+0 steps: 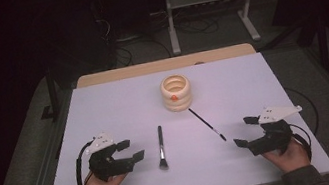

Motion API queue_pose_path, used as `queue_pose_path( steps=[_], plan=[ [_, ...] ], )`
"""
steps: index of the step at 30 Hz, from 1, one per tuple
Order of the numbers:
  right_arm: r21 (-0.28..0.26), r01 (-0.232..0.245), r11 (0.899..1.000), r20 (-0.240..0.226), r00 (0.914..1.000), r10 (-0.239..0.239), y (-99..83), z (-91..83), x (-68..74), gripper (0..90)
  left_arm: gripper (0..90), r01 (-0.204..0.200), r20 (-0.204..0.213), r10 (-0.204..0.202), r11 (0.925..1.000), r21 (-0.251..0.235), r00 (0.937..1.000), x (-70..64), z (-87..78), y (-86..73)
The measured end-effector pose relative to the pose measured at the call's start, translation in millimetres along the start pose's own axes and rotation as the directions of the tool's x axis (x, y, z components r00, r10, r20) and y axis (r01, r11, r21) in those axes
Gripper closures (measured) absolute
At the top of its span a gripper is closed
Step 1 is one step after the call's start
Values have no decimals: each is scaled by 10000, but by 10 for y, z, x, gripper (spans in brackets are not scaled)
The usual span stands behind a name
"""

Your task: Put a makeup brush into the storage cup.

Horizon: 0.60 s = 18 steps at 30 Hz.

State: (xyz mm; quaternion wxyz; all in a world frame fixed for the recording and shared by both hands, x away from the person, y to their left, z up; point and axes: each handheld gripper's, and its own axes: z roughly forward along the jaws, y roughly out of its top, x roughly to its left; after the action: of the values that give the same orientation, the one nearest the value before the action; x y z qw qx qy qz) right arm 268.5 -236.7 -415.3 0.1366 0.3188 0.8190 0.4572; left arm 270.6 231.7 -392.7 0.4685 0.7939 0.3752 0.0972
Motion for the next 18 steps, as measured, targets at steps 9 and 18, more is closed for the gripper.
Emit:
queue_pose_path(
  steps=[9, 18],
  plan=[
    [33, 152, 9999, 111, 9998, -153, 97, 71, 15, 145, 338, 252, -570, -203, 9959, 866, 9982, 12, 188, 290],
    [311, 195, 9993, 74, 9998, -197, 151, 156, 43, 147, 422, 248, -474, -165, 9831, 1816, 9987, -9, 338, 420]
  ],
)
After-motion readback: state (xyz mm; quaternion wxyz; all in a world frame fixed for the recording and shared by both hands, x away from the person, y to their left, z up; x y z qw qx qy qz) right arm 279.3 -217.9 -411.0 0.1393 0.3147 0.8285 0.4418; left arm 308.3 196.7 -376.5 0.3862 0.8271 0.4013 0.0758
